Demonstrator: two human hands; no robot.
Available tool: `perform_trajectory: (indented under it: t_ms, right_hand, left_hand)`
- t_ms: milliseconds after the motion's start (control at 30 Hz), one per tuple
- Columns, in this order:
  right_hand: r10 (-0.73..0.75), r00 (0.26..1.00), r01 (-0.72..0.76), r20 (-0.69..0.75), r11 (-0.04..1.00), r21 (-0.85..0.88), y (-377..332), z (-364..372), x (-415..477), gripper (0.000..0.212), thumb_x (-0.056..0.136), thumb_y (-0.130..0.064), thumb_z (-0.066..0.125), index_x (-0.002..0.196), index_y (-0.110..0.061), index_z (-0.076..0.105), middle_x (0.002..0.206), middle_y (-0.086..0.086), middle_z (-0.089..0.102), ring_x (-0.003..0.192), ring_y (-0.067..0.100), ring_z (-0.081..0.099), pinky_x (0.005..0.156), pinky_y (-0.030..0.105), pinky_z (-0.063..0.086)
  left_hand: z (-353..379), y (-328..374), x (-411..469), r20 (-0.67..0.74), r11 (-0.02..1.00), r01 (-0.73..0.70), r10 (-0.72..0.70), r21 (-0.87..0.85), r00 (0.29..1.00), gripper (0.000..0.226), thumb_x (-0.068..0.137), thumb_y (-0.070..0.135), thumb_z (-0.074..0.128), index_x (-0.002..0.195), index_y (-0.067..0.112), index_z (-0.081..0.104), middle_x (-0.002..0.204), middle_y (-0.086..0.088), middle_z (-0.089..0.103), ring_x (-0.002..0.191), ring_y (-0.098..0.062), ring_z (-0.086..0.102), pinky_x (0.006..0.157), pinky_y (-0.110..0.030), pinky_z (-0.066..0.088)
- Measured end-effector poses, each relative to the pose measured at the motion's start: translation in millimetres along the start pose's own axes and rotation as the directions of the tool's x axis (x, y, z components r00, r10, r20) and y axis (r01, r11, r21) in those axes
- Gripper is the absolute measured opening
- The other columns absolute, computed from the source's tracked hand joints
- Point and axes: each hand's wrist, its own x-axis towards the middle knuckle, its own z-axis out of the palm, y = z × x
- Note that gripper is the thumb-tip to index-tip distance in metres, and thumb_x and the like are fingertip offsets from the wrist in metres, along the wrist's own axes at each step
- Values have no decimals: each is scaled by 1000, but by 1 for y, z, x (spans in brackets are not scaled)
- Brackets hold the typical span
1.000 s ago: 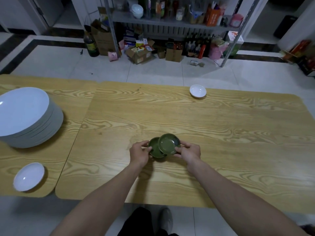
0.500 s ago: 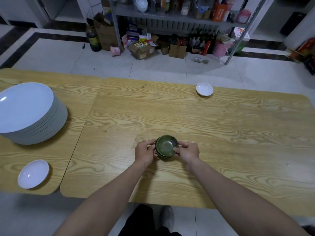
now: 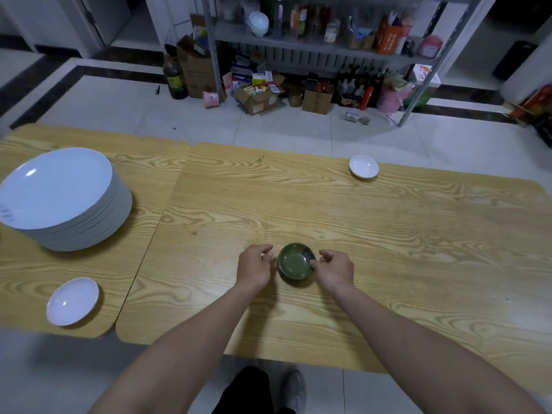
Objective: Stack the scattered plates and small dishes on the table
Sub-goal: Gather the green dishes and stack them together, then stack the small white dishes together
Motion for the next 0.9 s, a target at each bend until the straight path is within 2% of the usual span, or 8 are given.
perform_trajectory:
  t_ms: [100, 133, 200, 267, 367, 600, 900]
  right_hand:
    - [-236, 967, 253, 94, 930, -267, -12, -7, -10, 48, 92, -28, 67, 136, -12, 58, 132, 6, 62, 121, 22, 57, 99, 31, 44]
    - [-313, 938, 347, 150, 863, -368, -18, -8, -14, 50, 93, -33, 64, 139, -14, 55, 136, 6, 59, 124, 24, 54, 101, 33, 43]
    - [-425, 855, 516, 296, 646, -563, -31, -7, -20, 60, 94, -43, 57, 147, -17, 44, 147, 8, 48, 135, 27, 43, 112, 40, 33]
    - [-448, 783, 614, 433, 442, -653, -47, -3, -30, 70, 95, -51, 51, 154, -19, 30, 159, 11, 29, 147, 29, 24, 121, 48, 15]
    - [-438, 724, 677, 533, 302, -671, -64, 8, -47, 78, 96, -57, 45, 158, -20, 15, 165, 13, 10, 152, 32, 7, 120, 55, 3]
    - [-482, 632, 749, 607, 179, -638, -89, 44, -85, 83, 95, -63, 42, 159, -23, 6, 165, 14, 2, 152, 36, 1, 120, 56, 4]
    - [-454, 589, 793, 669, 165, -587, -120, 128, -138, 82, 95, -63, 43, 159, -25, 8, 165, 14, 3, 152, 35, 3, 119, 55, 8]
  left_hand:
    - [-19, 6, -5, 29, 960, -118, 114, 255, 993, 34, 101, 24, 50, 132, 14, 60, 136, -9, 57, 124, -26, 52, 103, -35, 42]
    - [-26, 10, -8, 51, 917, -152, 144, 369, 988, 39, 101, 27, 48, 137, 16, 56, 141, -8, 53, 129, -27, 47, 105, -37, 39]
    - [-38, 17, -16, 86, 803, -203, 188, 560, 978, 48, 100, 36, 45, 146, 20, 43, 153, -7, 40, 139, -29, 34, 112, -42, 31]
    - [-50, 22, -27, 100, 725, -200, 179, 659, 979, 56, 100, 43, 41, 152, 24, 31, 162, -4, 23, 148, -29, 18, 117, -47, 18]
    - [-66, 25, -44, 53, 676, -131, 135, 726, 989, 62, 100, 50, 37, 155, 28, 20, 165, 0, 7, 152, -28, 4, 119, -51, 11]
    - [-112, 0, -80, -111, 673, 41, 61, 739, 992, 64, 101, 51, 35, 156, 28, 14, 166, 0, 3, 152, -29, 1, 120, -53, 11]
    - [-192, -79, -104, -184, 726, 134, -11, 675, 983, 63, 100, 46, 38, 156, 27, 15, 166, -2, 1, 152, -28, -1, 120, -54, 9]
